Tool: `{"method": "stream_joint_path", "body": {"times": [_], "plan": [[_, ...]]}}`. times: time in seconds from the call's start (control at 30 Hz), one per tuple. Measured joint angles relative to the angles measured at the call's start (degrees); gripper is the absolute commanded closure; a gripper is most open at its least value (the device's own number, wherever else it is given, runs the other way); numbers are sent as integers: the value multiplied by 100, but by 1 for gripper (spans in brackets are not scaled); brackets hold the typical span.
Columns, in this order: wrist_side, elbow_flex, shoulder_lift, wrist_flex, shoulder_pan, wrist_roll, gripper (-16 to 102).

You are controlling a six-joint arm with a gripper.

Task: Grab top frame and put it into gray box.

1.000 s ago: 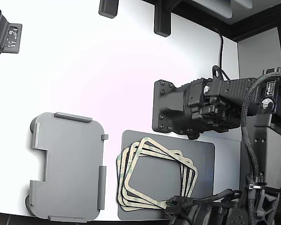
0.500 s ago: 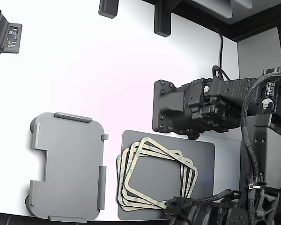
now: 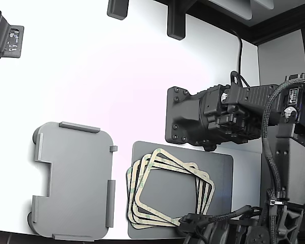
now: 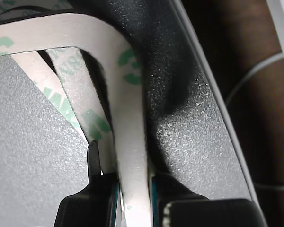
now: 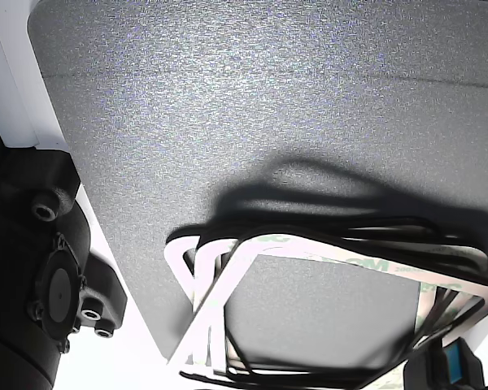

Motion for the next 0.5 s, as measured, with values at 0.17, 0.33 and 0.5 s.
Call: {"method": "stream_joint_path", "body": {"times": [0.17,0.33,0.5], "plan": [[26,0,0,-53,0,26,87],[70,0,0,-79,0,-26,96],[158,-132,70,35,9,-176,96]]}}
